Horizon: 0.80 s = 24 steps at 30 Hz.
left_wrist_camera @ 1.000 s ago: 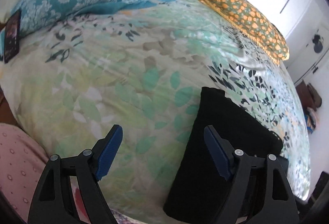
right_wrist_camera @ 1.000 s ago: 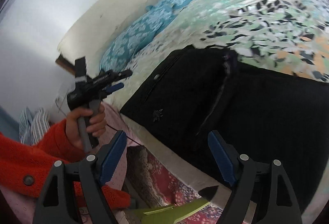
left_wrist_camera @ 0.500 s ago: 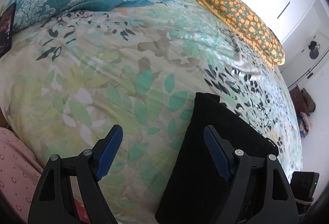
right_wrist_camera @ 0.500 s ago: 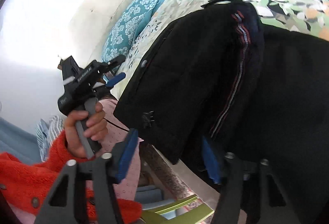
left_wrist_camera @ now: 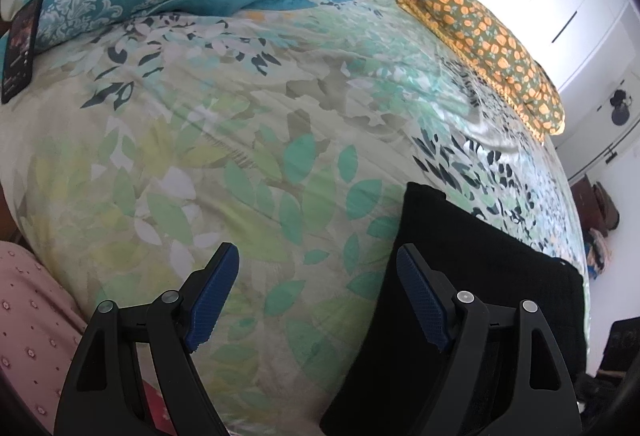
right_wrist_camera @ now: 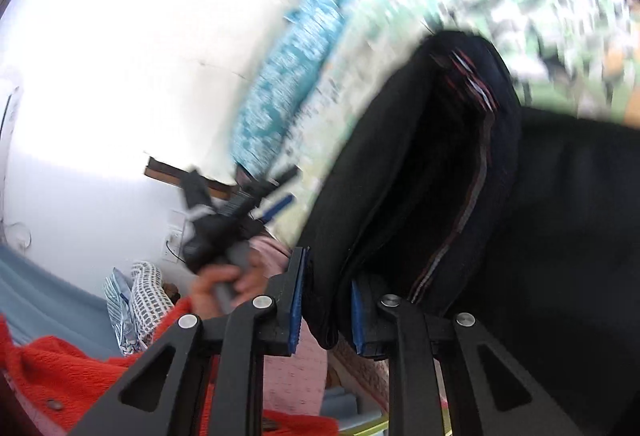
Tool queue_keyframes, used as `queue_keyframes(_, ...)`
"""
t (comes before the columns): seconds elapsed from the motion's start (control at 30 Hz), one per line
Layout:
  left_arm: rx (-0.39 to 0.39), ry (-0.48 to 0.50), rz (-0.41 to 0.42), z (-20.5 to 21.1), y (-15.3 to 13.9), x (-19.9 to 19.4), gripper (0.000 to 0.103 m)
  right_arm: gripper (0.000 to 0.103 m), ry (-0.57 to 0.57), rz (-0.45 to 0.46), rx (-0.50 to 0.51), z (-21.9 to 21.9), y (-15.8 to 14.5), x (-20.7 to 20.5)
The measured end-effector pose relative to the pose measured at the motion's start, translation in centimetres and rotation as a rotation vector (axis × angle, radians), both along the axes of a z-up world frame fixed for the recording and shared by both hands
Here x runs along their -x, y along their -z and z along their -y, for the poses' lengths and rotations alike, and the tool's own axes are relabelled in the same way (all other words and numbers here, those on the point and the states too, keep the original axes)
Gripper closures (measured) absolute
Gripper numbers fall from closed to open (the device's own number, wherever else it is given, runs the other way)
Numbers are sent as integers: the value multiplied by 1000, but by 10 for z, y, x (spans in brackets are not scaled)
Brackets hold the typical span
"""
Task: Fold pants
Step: 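Grasp the trouser end with the right gripper and fold it onto the stack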
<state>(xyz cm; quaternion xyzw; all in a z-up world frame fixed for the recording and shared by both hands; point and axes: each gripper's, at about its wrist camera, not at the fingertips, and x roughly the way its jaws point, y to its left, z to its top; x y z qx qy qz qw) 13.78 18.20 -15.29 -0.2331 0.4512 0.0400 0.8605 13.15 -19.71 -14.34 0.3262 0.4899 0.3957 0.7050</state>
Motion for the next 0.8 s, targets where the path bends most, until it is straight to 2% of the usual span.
queue_keyframes(0.17, -12, 20, 1, 6, -1, -1, 21, 83, 12, 81, 26, 30, -44, 8)
queue_keyframes(0.37, -42, 73, 28, 18, -10, 2, 21, 83, 54, 88, 150, 78, -50, 28)
queue_keyframes(0.47, -60, 113, 30, 28, -11, 3, 21, 83, 103, 54, 206, 109, -35, 40)
queue_keyframes(0.63, -106, 225, 45, 57, -14, 7, 21, 83, 151, -25, 240, 149, 0, 50)
queue_keyframes(0.8, -117, 386, 67, 99, -20, 17, 21, 83, 160, -109, 376, 163, 57, 51)
